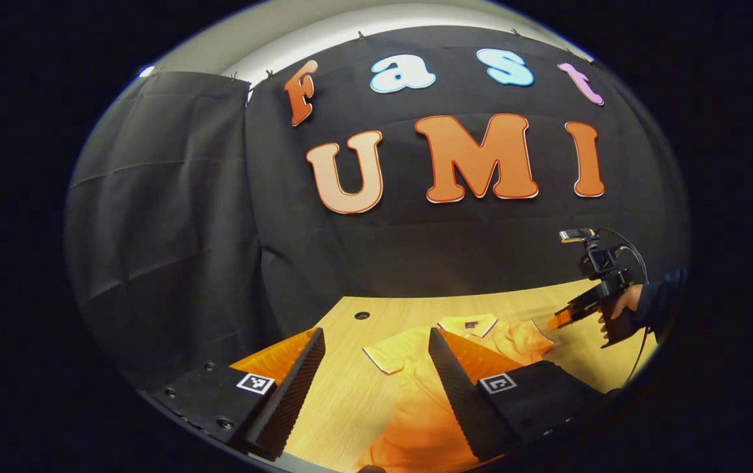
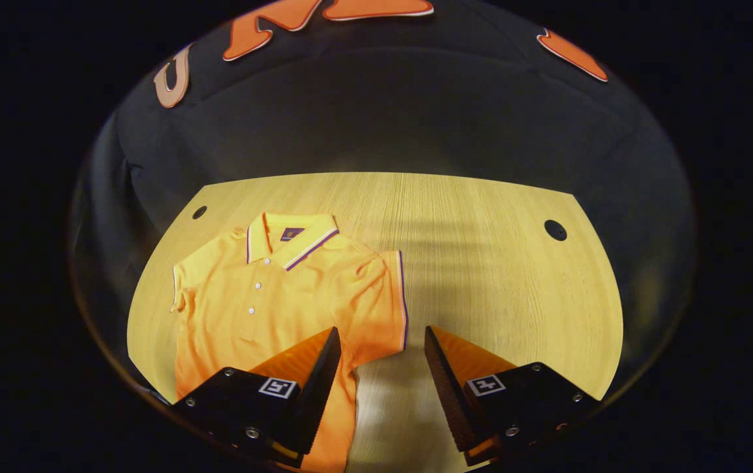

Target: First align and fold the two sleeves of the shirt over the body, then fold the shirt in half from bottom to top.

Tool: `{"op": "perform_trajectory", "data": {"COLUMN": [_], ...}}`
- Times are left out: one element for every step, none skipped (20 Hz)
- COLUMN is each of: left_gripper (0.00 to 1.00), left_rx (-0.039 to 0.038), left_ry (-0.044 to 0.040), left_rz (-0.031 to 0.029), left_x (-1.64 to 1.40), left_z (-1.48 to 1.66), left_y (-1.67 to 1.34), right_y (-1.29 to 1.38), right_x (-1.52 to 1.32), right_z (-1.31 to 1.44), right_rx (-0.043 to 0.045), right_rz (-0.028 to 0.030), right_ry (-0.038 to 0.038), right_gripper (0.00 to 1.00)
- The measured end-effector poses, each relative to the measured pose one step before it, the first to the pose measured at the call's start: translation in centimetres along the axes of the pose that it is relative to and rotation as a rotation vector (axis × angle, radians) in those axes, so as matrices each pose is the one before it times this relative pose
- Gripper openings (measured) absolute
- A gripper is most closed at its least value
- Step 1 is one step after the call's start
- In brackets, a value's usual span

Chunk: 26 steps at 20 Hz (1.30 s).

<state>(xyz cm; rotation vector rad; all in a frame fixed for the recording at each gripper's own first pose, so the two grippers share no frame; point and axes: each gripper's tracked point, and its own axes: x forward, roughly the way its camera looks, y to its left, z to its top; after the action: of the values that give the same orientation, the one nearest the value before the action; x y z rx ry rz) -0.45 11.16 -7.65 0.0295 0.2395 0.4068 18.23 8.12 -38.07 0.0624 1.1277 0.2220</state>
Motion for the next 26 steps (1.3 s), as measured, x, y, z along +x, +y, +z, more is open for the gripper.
{"op": "perform_trajectory", "data": {"left_gripper": [0.97,0.97,0.97,0.97,0.97,0.97,0.97,0.97,0.97,0.97,0.97,0.97,0.97,0.97,0.97,0.97,0.97,0.97,0.97,0.97,0.97,0.97,0.97,0.97,0.97,0.97], "left_rx": [0.0012,-0.00017,0.00119,0.00195,0.00178,0.00029,-0.00167,-0.0029,-0.00162,-0.00029,-0.0006,0.00076,0.0041,0.00394,0.00337,0.00257,0.00368,0.00255,0.00075,-0.00116,-0.00072,-0.00155,-0.0025,-0.00143,-0.00074,-0.00377], "left_ry": [0.01334,0.01251,0.01273,0.01115,0.00652,0.00514,0.00563,0.00599,0.00451,0.00433,0.00524,0.00502,0.00321,0.00203,0.00235,0.00632,0.00677,0.00385,0.00162,0.00142,0.00324,0.00029,-0.00447,-0.00415,-0.00223,-0.0004], "left_rz": [0.00476,0.00417,0.00337,0.00611,0.00971,0.01091,0.00953,0.00793,0.00609,0.00373,0.00066,-0.00172,-0.00233,-0.00283,-0.00362,-0.00432,-0.00564,-0.00316,-0.00431,-0.00385,-0.00218,-0.00121,-0.00229,-0.00233,-0.0012,-0.00255], "left_x": [0.019,-0.003,-0.053,0.038,-0.139,-0.053,0.042,-0.024,0.016,0.183,0.202,0.066,0.07,0.056,0.058,0.128,0.17,0.042,0.053,0.206,0.11,-0.008,-0.102,-0.081,-0.112,0.001], "left_z": [-0.376,-0.211,-0.376,-0.142,-0.265,-0.143,-0.085,0.03,-0.291,-0.088,-0.059,0.038,0.009,0.018,-0.245,-0.018,-0.115,-0.003,-0.032,0.065,-0.125,-0.019,-0.011,0.153,0.046,-0.007], "left_y": [-0.183,-0.057,-0.154,-0.105,0.087,0.131,0.08,0.056,0.078,-0.152,-0.073,-0.097,-0.353,-0.218,-0.259,-0.234,-0.218,-0.232,-0.109,-0.122,-0.25,-0.078,0.0,0.038,0.046,-0.067], "right_y": [-0.239,-0.341,-0.205,-0.012,-0.044,-0.007,-0.204,0.099,-0.016,-0.142,-0.099,-0.072,0.173,-0.025,-0.156,-0.376,-0.696,-0.129,0.29,0.084,0.367,0.491,0.058,-0.053,0.241,0.267], "right_x": [0.776,0.646,0.563,0.552,0.608,0.643,0.635,0.656,0.56,0.766,0.659,0.532,0.462,0.561,0.703,0.047,0.614,0.041,-0.269,0.039,-0.06,-0.049,-0.102,-0.032,0.148,-0.279], "right_z": [0.26,0.161,0.173,0.026,0.002,-0.218,-0.203,-0.226,-0.26,-0.297,-0.15,-0.409,-0.261,-0.147,-0.377,-0.444,0.671,0.17,-0.09,-0.055,0.075,-0.12,0.176,0.267,0.133,0.012], "right_rx": [-0.00858,-0.01168,-0.00823,-0.005,-0.00007,0.00469,0.00827,0.00833,0.00486,0.00447,0.00594,0.01151,0.00651,0.00429,-0.00703,-0.01205,-0.01352,0.00781,-0.00782,-0.01885,-0.01496,-0.03224,-0.01802,0.01139,0.07285,0.04779], "right_rz": [-0.00589,-0.00624,-0.00224,0.00692,0.00451,0.00394,0.00174,0.00905,0.00521,0.00044,0.00284,0.00166,0.01495,0.00071,-0.00767,-0.0277,-0.0349,-0.01184,-0.01066,-0.00478,0.003,0.00085,0.00442,0.02137,0.0249,0.04328], "right_ry": [0.02115,0.02014,0.02297,0.02287,0.02586,0.02952,0.03426,0.03296,0.03487,0.0299,0.02652,0.03103,0.02563,0.01946,0.02019,0.0255,-0.02585,0.00676,0.00171,-0.00088,-0.00821,-0.01166,-0.00966,-0.01545,0.01296,0.0049], "right_gripper": [0.79,0.79,0.79,0.79,0.79,0.79,0.79,0.79,0.78,0.79,0.79,0.78,0.78,0.78,0.78,0.78,0.78,0.66,0.55,0.59,0.53,0.37,0.26,0.23,0.23,0.08]}}
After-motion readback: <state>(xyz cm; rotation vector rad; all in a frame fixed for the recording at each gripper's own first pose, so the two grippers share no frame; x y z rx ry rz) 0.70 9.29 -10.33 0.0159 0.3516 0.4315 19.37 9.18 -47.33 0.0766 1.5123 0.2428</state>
